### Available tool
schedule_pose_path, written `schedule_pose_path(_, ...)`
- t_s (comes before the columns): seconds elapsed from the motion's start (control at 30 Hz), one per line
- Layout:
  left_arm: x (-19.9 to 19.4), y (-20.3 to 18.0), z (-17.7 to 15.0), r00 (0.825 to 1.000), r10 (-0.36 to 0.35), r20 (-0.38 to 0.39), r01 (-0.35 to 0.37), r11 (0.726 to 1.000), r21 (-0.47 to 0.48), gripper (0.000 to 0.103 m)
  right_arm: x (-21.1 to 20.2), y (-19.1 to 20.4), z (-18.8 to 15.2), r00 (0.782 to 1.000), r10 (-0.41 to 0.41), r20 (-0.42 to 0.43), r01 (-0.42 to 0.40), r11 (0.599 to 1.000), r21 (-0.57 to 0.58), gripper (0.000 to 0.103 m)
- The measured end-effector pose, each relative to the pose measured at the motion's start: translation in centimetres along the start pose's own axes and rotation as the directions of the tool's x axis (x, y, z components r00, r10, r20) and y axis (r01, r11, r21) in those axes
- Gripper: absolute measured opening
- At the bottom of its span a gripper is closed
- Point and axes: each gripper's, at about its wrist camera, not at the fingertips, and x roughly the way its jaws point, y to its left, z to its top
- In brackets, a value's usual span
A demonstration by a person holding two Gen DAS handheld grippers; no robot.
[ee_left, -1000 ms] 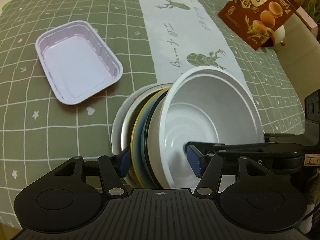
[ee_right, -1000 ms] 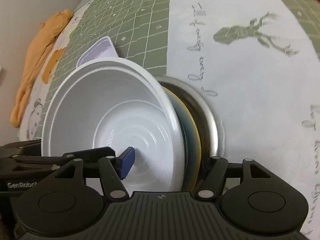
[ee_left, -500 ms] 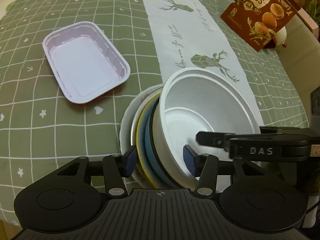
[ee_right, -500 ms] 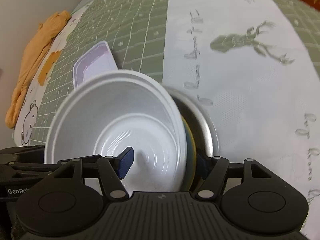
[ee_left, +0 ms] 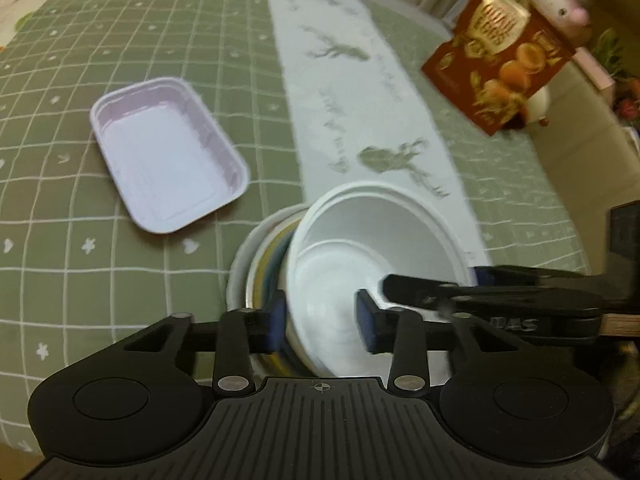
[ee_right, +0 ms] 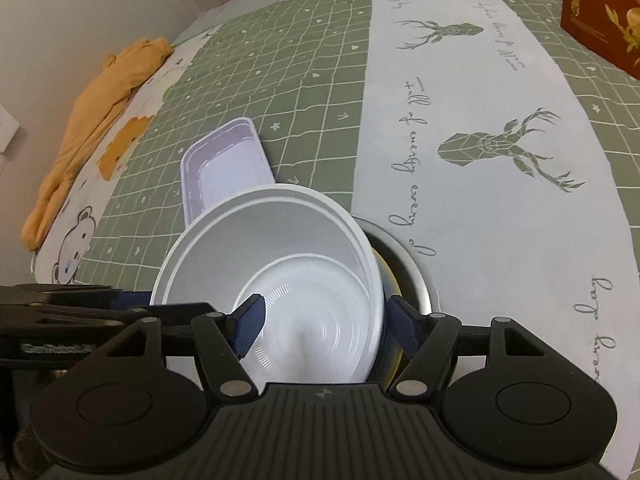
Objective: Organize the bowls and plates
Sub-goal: 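Lower the stacked bowls into the steel bowl with both grippers, then open both grippers and move them toward the red-sided white tray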
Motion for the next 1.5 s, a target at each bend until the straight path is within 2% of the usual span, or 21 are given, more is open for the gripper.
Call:
schedule_pose_path(0.1, -0.6, -0.5, -0.1, 1.0, 0.0, 0.011, -0.001, 1.0, 0.011, 0.035, -0.5, 0.1, -0.2, 1.0, -0.014, 0.015, 0.014, 1.0, -0.014, 0.069)
schedule_pose_path(0.3, 0.1, -0.2, -0.7, 0.999, 0.052, -0.006, -0.051, 0.999, 0.011, 0.028, -1.7, 0.1, -0.8, 0.997, -0.056, 0.059, 0.058, 0.998, -0.039, 0.069)
schedule_pose_path(0.53, -0.7, 1.1, -0.7, 0.999, 0.022, 0.031, -0.02, 0.998, -0.064, 0.028, -2.5, -0.9, -1.0, 0.984, -0.139, 0.111, 0.143, 0.989, -0.024, 0.069)
schedule_pose_path(0.6, -1.0, 1.1, -0.2, 0.998, 0.038, 0.058, -0.033, 0.997, -0.071, 0.028, -2.6, -1.2, -0.6, 0.975, -0.166, 0.147, 0.171, 0.985, -0.023, 0.069)
schedule_pose_path(0.7, -0.8, 1.1, 0.6, 0.993, 0.095, 0.076, -0.09, 0.993, -0.071, 0.03, -2.6, -1.5, 0.5, 0.962, -0.201, 0.184, 0.208, 0.978, -0.019, 0.068)
schedule_pose_path(0.87, 0.4, 1.9, 1.3, 0.992, 0.114, 0.053, -0.108, 0.989, -0.105, 0.03, -1.7, -1.9, 1.3, 0.966, -0.188, 0.18, 0.193, 0.981, -0.012, 0.068)
schedule_pose_path(1.0, 0.7, 2.0, 1.0, 0.994, 0.098, 0.044, -0.094, 0.99, -0.102, 0.029, -1.2, -2.0, 1.2, 0.967, -0.178, 0.181, 0.183, 0.983, -0.01, 0.068)
schedule_pose_path(1.1, 0.3, 2.2, 0.8, 0.997, 0.059, 0.054, -0.053, 0.992, -0.112, 0.027, -1.0, -2.3, 0.8, 0.97, -0.178, 0.168, 0.183, 0.983, -0.013, 0.068)
schedule_pose_path(1.2, -1.4, 2.5, 0.2, 0.993, -0.004, 0.121, 0.019, 0.991, -0.13, 0.027, -1.8, -1.9, 0.1, 0.972, -0.161, 0.168, 0.169, 0.985, -0.032, 0.068)
schedule_pose_path(1.3, -4.0, 2.6, -0.1, 0.979, -0.023, 0.205, 0.048, 0.992, -0.12, 0.027, -3.9, -0.5, 0.0, 0.966, -0.147, 0.214, 0.165, 0.984, -0.065, 0.068)
schedule_pose_path(1.37, -6.2, 2.8, -0.4, 0.956, 0.001, 0.295, 0.034, 0.993, -0.114, 0.027, -5.4, 1.3, 0.2, 0.949, -0.169, 0.265, 0.203, 0.973, -0.107, 0.068)
schedule_pose_path(1.43, -8.1, 3.4, -0.9, 0.918, 0.042, 0.395, 0.011, 0.991, -0.13, 0.027, -6.5, 3.6, 0.5, 0.919, -0.218, 0.33, 0.289, 0.94, -0.182, 0.071)
schedule_pose_path(1.5, -9.5, 4.3, -1.4, 0.856, 0.111, 0.504, -0.024, 0.984, -0.176, 0.027, -7.2, 6.2, 1.0, 0.865, -0.315, 0.391, 0.435, 0.859, -0.27, 0.073)
